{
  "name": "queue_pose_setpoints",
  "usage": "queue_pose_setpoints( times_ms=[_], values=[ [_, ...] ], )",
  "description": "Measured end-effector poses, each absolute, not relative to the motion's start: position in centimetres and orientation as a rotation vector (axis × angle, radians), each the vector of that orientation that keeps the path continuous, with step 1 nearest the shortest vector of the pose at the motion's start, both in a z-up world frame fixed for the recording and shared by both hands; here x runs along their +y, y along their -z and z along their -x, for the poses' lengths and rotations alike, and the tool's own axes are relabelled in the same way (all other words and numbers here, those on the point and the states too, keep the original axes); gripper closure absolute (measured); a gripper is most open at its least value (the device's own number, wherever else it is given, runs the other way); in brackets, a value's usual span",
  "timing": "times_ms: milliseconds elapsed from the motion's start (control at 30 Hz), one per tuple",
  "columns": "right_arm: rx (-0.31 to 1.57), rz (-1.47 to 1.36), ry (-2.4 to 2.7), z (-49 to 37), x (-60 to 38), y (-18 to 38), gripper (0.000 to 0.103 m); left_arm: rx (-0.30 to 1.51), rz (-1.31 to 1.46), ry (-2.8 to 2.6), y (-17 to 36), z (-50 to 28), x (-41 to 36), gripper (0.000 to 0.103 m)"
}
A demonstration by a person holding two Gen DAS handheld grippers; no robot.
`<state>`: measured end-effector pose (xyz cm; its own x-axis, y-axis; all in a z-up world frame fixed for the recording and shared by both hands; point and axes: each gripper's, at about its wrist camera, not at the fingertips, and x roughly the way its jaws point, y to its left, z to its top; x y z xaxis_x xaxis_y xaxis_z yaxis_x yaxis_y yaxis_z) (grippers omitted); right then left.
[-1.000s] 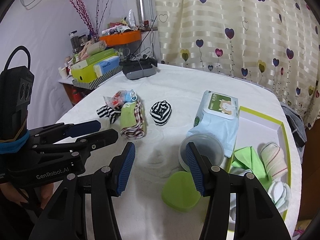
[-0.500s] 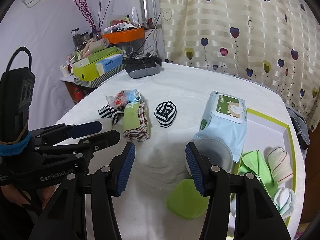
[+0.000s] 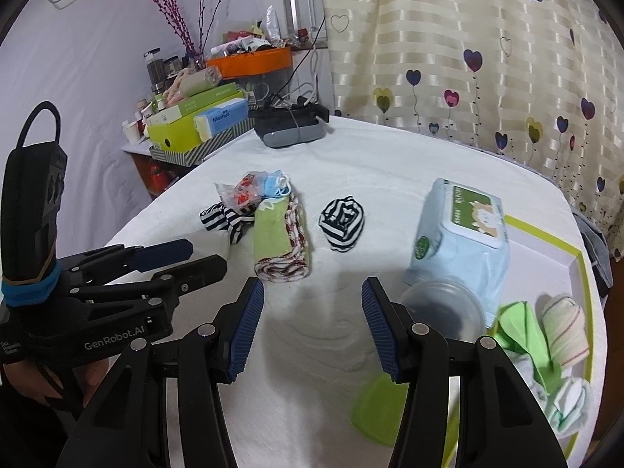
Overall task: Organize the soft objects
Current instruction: 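Move both grippers back toward the white towel and green patterned cloth, then grasp the white towel with the left gripper while the right gripper grasps the green patterned cloth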
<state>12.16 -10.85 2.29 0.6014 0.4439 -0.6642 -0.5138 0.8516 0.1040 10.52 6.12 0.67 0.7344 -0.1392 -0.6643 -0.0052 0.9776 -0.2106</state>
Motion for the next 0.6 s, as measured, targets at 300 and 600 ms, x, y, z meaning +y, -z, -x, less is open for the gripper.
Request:
queue_pose_setpoints(
  times_ms=[300,600],
  values=[
    [0.77,0.114,-0.582,-14.1,-7.3,-1.5,0.049,0.752,0.232,0.005,0.6,-11.5,10.6,0.053],
    [0.818,0.131,-0.552,-16.5,-4.2,0.5,0.049,0.779,0.233,-0.025,1.9,-12.6,13.5,0.053]
  ],
)
